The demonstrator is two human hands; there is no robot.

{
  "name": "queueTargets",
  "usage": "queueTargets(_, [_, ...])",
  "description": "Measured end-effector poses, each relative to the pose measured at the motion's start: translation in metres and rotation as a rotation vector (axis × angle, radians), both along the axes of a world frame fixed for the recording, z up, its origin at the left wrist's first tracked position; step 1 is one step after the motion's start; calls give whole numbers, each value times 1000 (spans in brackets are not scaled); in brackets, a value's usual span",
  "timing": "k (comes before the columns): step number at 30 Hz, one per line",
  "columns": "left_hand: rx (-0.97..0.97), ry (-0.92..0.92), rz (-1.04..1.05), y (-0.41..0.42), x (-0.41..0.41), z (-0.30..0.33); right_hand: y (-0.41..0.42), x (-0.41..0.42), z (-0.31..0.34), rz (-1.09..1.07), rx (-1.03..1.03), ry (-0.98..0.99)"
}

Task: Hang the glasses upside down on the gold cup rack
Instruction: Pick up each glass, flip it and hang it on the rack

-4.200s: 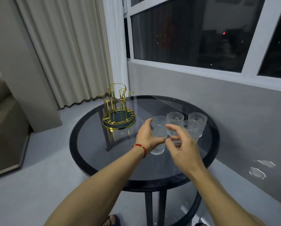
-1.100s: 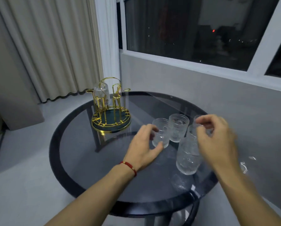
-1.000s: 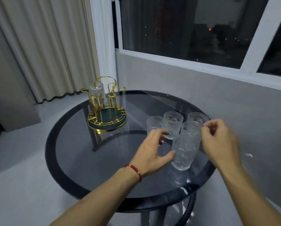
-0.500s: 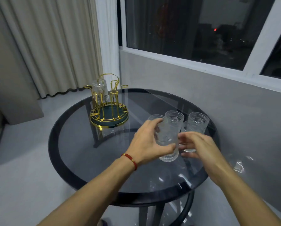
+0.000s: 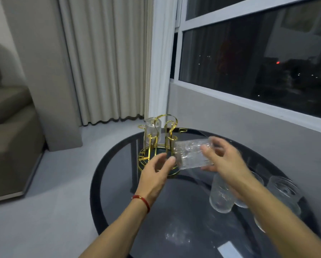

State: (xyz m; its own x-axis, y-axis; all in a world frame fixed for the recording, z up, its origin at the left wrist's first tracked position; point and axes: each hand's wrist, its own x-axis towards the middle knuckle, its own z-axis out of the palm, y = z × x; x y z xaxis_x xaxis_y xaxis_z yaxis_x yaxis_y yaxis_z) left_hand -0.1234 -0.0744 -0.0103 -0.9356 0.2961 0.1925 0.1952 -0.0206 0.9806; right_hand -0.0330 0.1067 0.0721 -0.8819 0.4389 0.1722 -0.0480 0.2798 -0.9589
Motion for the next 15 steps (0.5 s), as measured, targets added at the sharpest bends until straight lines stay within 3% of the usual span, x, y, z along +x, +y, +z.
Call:
queueTargets(2, [-360, 225, 154, -7, -18, -24, 19, -19, 15, -151, 297, 10])
queueTargets(4, [-732, 388, 178, -13, -36, -49, 38, -46, 29, -225, 338, 55])
queueTargets(6, [-975, 453, 93, -19, -50, -75, 49, -79, 43, -237, 348, 84])
queueTargets(9, [-1091, 454, 46, -25, -63, -99, 53, -132, 57, -250, 447, 91])
queueTargets(15, [-1067, 484, 107, -18, -69, -108, 48, -212, 71, -141, 544, 67])
